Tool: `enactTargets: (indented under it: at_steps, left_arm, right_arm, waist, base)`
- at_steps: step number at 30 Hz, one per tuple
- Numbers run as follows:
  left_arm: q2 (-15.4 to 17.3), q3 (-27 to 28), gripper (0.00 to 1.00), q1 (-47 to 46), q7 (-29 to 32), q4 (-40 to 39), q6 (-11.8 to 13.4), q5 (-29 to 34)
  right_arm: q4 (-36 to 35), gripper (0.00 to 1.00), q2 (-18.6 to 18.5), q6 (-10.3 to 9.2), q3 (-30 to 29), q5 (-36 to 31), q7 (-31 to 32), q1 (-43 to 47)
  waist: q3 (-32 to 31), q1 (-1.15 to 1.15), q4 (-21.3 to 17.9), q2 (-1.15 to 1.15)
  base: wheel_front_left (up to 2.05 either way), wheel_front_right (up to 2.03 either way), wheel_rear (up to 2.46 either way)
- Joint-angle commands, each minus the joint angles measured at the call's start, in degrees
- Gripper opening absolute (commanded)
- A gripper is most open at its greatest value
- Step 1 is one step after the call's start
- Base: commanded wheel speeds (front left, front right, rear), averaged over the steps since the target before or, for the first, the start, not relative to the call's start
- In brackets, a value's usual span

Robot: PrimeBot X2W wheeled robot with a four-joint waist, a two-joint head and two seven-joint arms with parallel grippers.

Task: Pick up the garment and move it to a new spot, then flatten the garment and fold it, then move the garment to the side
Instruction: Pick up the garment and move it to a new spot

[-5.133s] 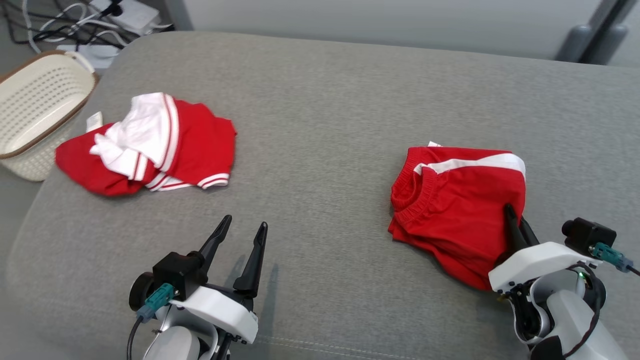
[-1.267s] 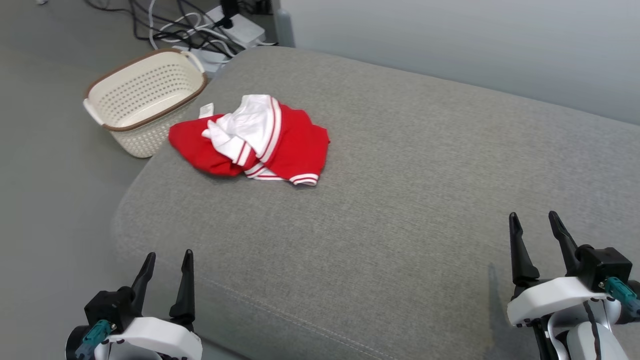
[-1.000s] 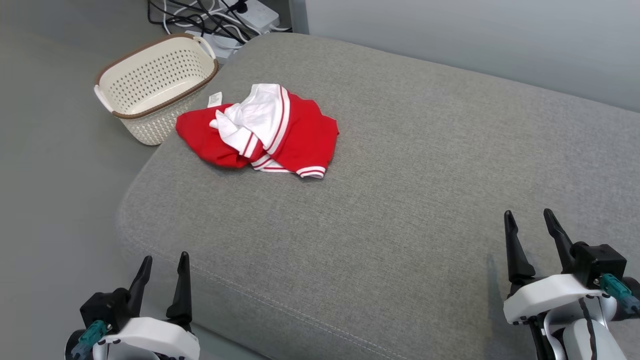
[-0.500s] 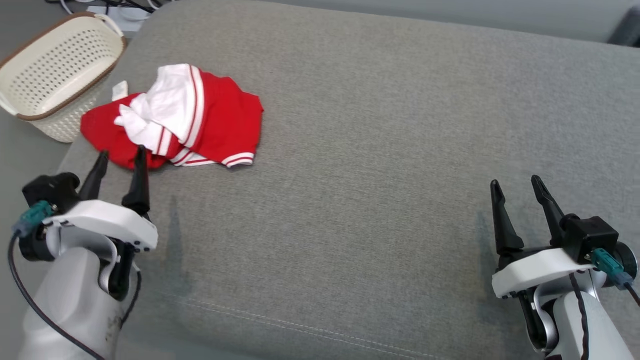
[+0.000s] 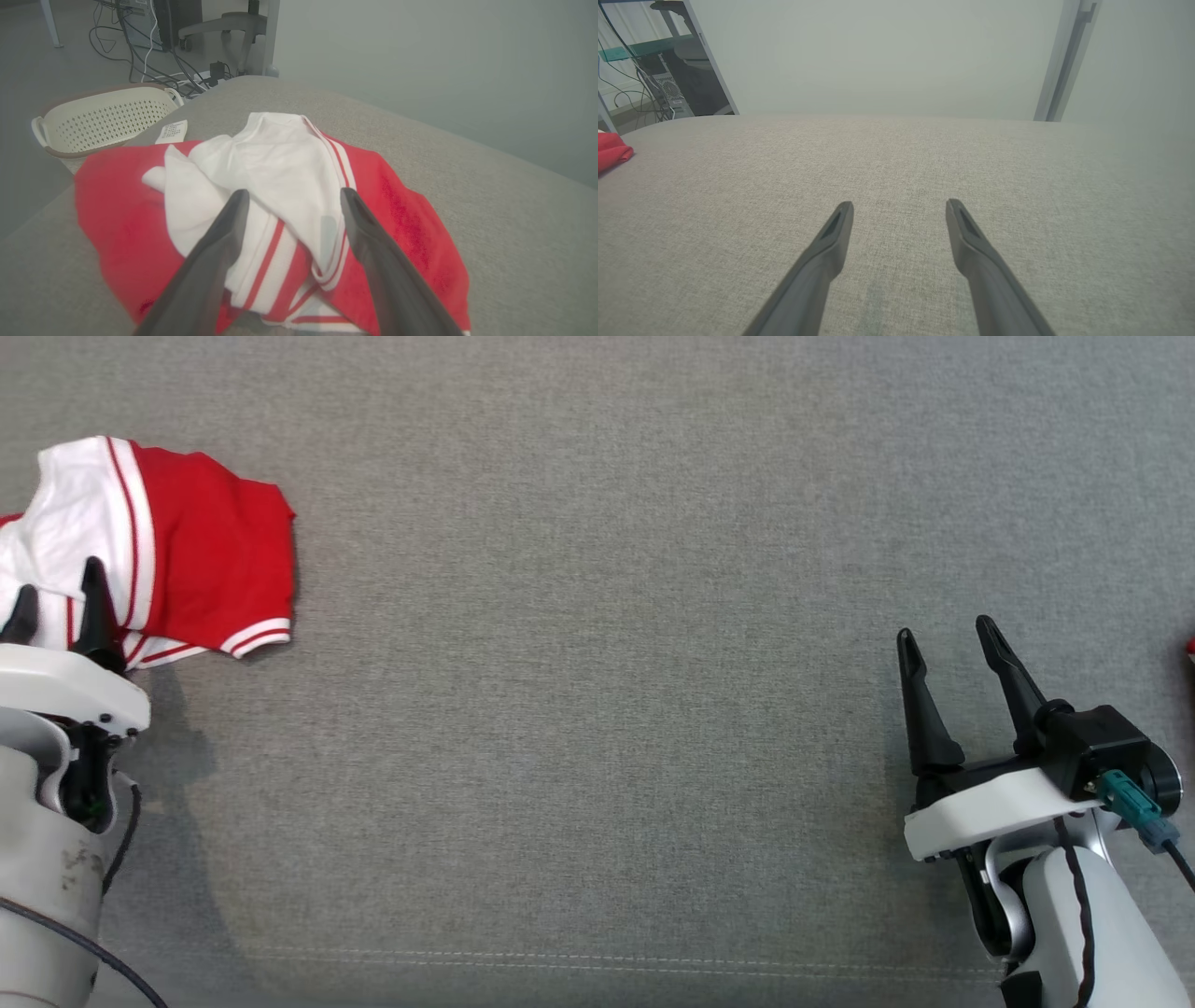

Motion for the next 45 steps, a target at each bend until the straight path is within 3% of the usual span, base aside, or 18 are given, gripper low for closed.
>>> enactTargets:
  at_steps: [1,6,9,10,16,20,24,31,36,37,38,39,42,45]
  left_arm:
    - [4.4,2.1,1.00,-2.5,-0.3,0.6,-0.4,-0.9]
    - [5.0,2.9,1.00,-3.8,-0.3,3.7,-0.4,-0.9]
    - [5.6,2.9,0.11,-4.3,-0.3,3.7,-0.3,0.5]
    - [5.9,2.9,0.00,-4.4,-0.3,2.5,0.1,1.4]
    - [5.1,4.8,0.00,-3.3,-0.3,-10.0,1.4,8.6]
    - [2.7,4.0,0.00,-2.3,-0.3,-16.8,0.9,13.1]
    - [-2.0,0.9,0.00,-1.9,-0.3,-25.0,0.1,17.3]
    - [-9.5,-13.7,0.00,-2.3,-0.3,-33.9,-0.4,19.6]
    - [-12.1,-25.0,0.00,-2.4,-0.3,-32.1,-0.4,18.9]
    - [-12.3,-27.1,0.09,-2.1,-0.3,-30.5,-0.4,18.7]
    - [-12.3,-29.2,0.51,-1.7,-0.3,-28.5,-0.4,18.5]
    - [-12.2,-31.1,1.00,-1.4,-0.2,-26.4,-0.4,17.9]
    - [-11.6,-36.1,1.00,-0.2,0.2,-21.6,-0.4,15.2]
    - [-10.3,-38.6,1.00,0.8,-0.1,-18.0,-0.4,12.8]
  right_arm:
    - [-2.0,1.00,0.0,0.23,1.3,-0.4,-0.3,-1.1]
    - [-2.5,1.00,0.0,0.23,0.9,-0.4,-0.3,-0.7]
    - [-2.8,1.00,0.0,0.23,1.2,0.3,-0.3,-0.5]
    - [-2.8,1.00,0.0,0.23,1.2,0.4,-0.3,-0.5]
    - [-2.4,1.00,0.0,0.23,1.6,1.9,-0.3,-0.6]
    - [-1.8,1.00,0.0,0.23,1.7,2.6,-0.3,-0.5]
    - [-1.2,1.00,0.0,0.23,1.7,3.8,-0.3,-0.2]
    - [-1.3,1.00,0.0,0.23,3.0,6.6,-0.3,0.6]
    - [-1.6,1.00,0.0,0.23,5.1,8.8,-0.3,1.5]
    - [-1.6,1.00,0.0,0.23,5.7,9.3,-0.3,1.5]
    - [-1.6,1.00,0.0,0.23,6.4,9.8,-0.3,1.4]
    - [-1.6,1.00,0.0,0.23,7.0,10.2,-0.3,1.3]
    - [-1.9,1.00,0.0,0.23,7.9,11.6,-0.3,0.8]
    - [-2.1,1.00,0.0,0.23,6.5,11.6,-0.3,0.7]
  waist:
    - [2.3,0.00,-2.3,0.00]
    - [2.9,0.00,-3.5,0.00]
    - [2.8,0.00,-3.8,0.00]
    - [2.8,0.00,-3.8,0.00]
    - [1.8,0.00,-3.2,0.00]
    - [0.7,0.00,-3.1,0.00]
    - [-1.0,0.00,-3.9,0.00]
    - [-3.2,0.00,-8.7,0.00]
    - [-3.3,0.00,-14.1,0.00]
    - [-3.1,0.00,-15.2,0.00]
    - [-3.0,0.00,-16.3,0.00]
    - [-2.8,0.00,-17.3,0.00]
    - [-2.6,0.00,-18.9,0.00]
    - [-3.1,0.00,-17.6,0.00]
  base:
    - [0.00,0.00,0.00]
    - [0.00,0.00,0.00]
    - [0.00,0.00,0.00]
    - [0.00,0.00,0.00]
    - [0.00,0.00,0.00]
    - [0.00,0.00,0.00]
    - [0.00,0.00,0.00]
    - [0.00,0.00,0.00]
    - [0.00,0.00,0.00]
    - [0.00,0.00,0.00]
    - [0.00,0.00,0.00]
    - [0.00,0.00,0.00]
    - [0.00,0.00,0.00]
    - [0.00,0.00,0.00]
